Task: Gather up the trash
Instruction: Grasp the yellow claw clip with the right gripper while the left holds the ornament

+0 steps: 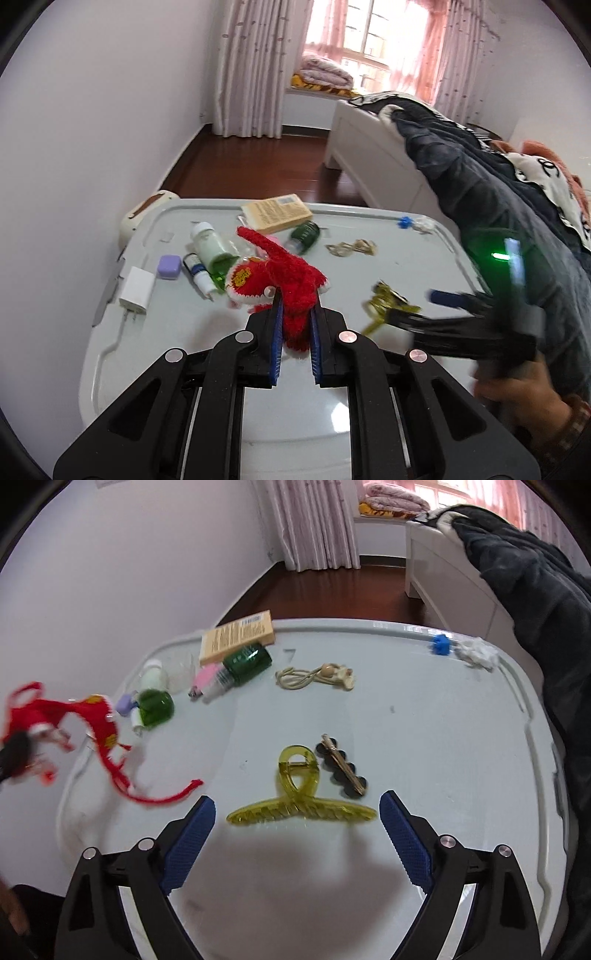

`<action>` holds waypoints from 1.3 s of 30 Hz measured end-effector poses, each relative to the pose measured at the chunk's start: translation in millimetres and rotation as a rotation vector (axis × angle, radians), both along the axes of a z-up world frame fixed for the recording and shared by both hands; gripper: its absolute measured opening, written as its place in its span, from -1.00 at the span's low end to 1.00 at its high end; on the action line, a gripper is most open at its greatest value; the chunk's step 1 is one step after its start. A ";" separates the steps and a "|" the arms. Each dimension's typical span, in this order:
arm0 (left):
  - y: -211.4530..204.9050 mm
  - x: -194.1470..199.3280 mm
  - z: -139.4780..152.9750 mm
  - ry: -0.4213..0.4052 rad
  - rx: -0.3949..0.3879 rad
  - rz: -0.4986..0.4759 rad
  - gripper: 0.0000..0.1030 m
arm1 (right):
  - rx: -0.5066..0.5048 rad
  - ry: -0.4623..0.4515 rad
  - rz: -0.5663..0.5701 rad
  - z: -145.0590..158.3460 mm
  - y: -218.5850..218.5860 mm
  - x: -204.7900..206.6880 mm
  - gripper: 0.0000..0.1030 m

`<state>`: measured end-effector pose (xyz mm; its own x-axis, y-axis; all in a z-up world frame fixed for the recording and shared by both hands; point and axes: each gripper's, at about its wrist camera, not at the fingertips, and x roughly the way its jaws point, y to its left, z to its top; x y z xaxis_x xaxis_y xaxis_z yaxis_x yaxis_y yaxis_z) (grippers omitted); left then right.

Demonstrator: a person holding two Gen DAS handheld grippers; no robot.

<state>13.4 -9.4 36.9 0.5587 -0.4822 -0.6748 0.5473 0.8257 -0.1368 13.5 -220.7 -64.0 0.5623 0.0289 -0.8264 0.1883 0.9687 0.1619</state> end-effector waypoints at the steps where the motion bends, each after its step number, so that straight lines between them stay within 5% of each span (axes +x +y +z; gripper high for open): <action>1: -2.0 -1.2 -1.7 0.004 -0.001 -0.006 -0.78 | -0.024 0.003 0.005 -0.6 3.9 4.4 0.74; 9: 12.9 -17.7 -11.5 0.029 0.006 -0.034 -0.77 | -0.161 0.111 -0.041 -23.6 15.5 35.6 0.80; 14: 17.0 -19.8 -16.1 0.031 0.001 -0.042 -0.77 | -0.135 0.144 -0.032 -33.8 12.7 29.2 0.61; 17: 15.4 -18.9 -18.1 0.039 -0.006 -0.048 -0.77 | -0.157 0.122 -0.015 -31.5 9.5 22.8 0.24; 20: 13.8 -19.8 -20.6 0.047 -0.009 -0.053 -0.77 | -0.154 0.118 -0.016 -35.6 3.1 18.9 0.34; 24: 12.2 -18.5 -24.9 0.059 -0.006 -0.062 -0.77 | -0.048 0.112 -0.050 -41.4 -15.9 14.9 0.86; 35: 10.6 -19.3 -31.1 0.075 -0.005 -0.069 -0.75 | -0.053 0.111 -0.006 -40.7 -6.0 7.1 0.79; 36: 10.3 -19.8 -31.1 0.075 -0.006 -0.068 -0.75 | -0.057 0.107 -0.005 -40.0 -4.6 5.5 0.76; 37: 9.7 -20.0 -31.6 0.078 -0.009 -0.068 -0.75 | -0.058 0.093 -0.014 -38.3 -4.7 2.9 0.50; 39: 9.1 -19.9 -31.7 0.083 -0.011 -0.070 -0.75 | -0.118 0.065 -0.062 -34.5 -4.4 -2.0 0.47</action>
<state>-6.5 -0.2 5.2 0.4660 -0.5257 -0.7117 0.5904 0.7838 -0.1924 11.5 -225.0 -98.5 0.5049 -0.1035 -0.8570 0.2550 0.9664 0.0335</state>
